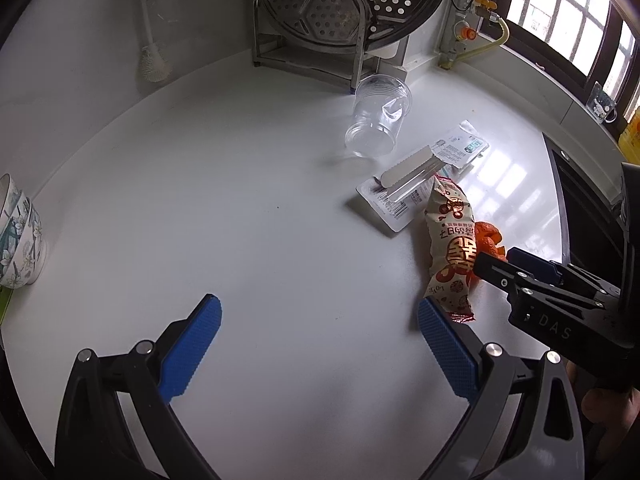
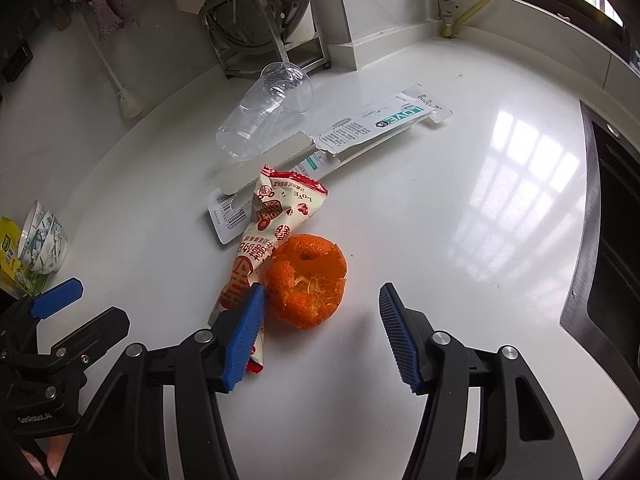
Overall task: Collect trash
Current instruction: 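Grasp the orange peel with the right gripper while the left grasps the snack wrapper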
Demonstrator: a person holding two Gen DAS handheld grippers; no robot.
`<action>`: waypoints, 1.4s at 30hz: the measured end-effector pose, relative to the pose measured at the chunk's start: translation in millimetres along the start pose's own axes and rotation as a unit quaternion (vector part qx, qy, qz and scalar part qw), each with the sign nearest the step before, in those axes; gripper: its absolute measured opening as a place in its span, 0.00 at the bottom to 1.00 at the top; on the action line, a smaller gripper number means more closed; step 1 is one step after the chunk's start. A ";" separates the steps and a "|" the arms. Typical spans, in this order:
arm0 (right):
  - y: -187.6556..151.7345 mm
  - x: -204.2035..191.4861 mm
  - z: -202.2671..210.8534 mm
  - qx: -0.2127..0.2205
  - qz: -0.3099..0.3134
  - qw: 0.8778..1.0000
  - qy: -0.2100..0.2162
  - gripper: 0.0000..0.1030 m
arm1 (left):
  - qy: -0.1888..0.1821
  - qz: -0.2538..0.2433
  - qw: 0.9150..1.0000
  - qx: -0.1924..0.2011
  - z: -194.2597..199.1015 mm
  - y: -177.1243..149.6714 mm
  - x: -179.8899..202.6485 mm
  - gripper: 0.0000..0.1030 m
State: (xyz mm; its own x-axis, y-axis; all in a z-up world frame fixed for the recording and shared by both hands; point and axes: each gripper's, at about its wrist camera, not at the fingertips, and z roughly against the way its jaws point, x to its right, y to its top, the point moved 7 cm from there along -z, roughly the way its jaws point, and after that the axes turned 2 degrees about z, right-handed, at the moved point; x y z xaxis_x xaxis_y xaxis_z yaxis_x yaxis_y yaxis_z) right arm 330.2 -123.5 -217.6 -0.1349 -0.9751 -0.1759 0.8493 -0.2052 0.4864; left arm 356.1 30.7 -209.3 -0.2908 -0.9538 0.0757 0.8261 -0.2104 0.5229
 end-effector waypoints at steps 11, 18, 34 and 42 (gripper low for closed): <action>1.9 5.7 4.7 0.016 -0.022 0.999 0.021 0.17 | -0.030 0.003 0.999 -0.011 -13.5 -2.4 17.7 0.94; -1.2 30.4 14.8 0.028 -0.042 0.999 0.000 0.15 | -0.036 -0.019 0.999 -0.010 -20.9 1.0 42.2 0.94; -20.2 83.4 38.9 0.042 -0.082 0.995 -0.039 0.16 | -0.042 -0.039 0.998 -0.024 -50.8 12.3 77.7 0.94; -17.3 80.2 53.0 0.061 -0.059 0.996 -0.039 0.46 | -0.037 -0.040 0.998 -0.022 -54.2 18.3 79.9 0.94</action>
State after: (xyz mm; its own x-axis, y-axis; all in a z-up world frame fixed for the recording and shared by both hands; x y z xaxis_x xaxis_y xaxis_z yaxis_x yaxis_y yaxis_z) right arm 277.6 -202.6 -194.8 -0.2732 -0.9462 -0.1733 0.7578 -0.3227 0.5672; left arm 374.1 -61.0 -239.7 -0.3899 -0.9155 0.0987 0.8184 -0.2955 0.4929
